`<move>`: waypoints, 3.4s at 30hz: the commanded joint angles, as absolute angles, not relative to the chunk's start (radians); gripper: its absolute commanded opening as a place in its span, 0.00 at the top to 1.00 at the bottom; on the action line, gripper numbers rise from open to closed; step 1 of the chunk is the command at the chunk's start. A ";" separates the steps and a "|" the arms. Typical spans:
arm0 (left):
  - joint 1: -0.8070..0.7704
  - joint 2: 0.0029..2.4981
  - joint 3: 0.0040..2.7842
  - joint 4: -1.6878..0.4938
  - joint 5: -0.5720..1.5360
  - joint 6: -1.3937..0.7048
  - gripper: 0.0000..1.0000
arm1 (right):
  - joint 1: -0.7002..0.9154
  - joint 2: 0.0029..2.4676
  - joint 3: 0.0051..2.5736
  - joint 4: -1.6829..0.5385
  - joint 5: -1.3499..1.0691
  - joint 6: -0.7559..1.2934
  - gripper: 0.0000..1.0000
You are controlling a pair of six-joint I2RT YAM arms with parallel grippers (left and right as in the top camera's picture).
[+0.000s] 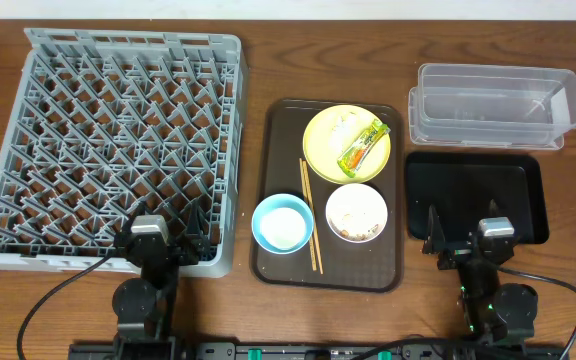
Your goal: Sort waste into correct bins and load items into the dishwasher
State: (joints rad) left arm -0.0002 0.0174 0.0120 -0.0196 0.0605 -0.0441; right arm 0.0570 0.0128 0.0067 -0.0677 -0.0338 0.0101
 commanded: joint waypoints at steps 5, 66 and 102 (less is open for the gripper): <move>0.002 0.018 0.005 -0.067 0.060 -0.026 0.05 | 0.065 0.013 0.006 -0.072 -0.042 0.002 0.01; 0.002 0.835 0.875 -0.903 0.071 -0.068 0.05 | 0.065 1.103 1.008 -0.639 -0.157 0.154 0.01; 0.002 0.835 0.875 -0.916 0.071 -0.068 0.05 | 0.479 1.784 1.096 -0.249 0.257 0.702 0.18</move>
